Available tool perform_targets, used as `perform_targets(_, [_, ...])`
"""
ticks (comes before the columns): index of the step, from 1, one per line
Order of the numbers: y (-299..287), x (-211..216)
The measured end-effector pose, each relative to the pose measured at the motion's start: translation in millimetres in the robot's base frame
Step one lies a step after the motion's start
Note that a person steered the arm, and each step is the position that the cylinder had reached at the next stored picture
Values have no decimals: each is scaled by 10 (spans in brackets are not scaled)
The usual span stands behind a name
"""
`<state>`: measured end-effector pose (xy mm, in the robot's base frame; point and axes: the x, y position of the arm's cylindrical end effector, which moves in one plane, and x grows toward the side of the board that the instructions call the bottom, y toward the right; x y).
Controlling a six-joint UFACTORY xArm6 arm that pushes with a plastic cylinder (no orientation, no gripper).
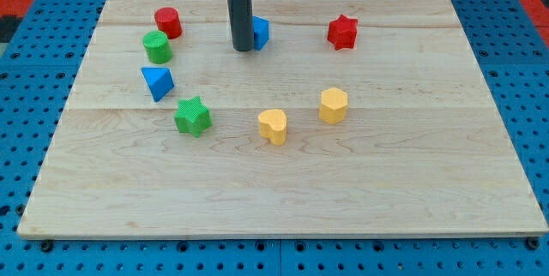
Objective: Put the yellow hexagon bottom of the blue cube
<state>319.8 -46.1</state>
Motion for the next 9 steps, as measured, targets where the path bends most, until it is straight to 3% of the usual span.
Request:
perform_targets(2, [353,234])
perform_targets(3, [1163,581])
perform_targets(4, [1571,562])
perform_targets(6, [1974,1028])
perform_targets(8, [331,1104])
perform_targets(9, [957,1554])
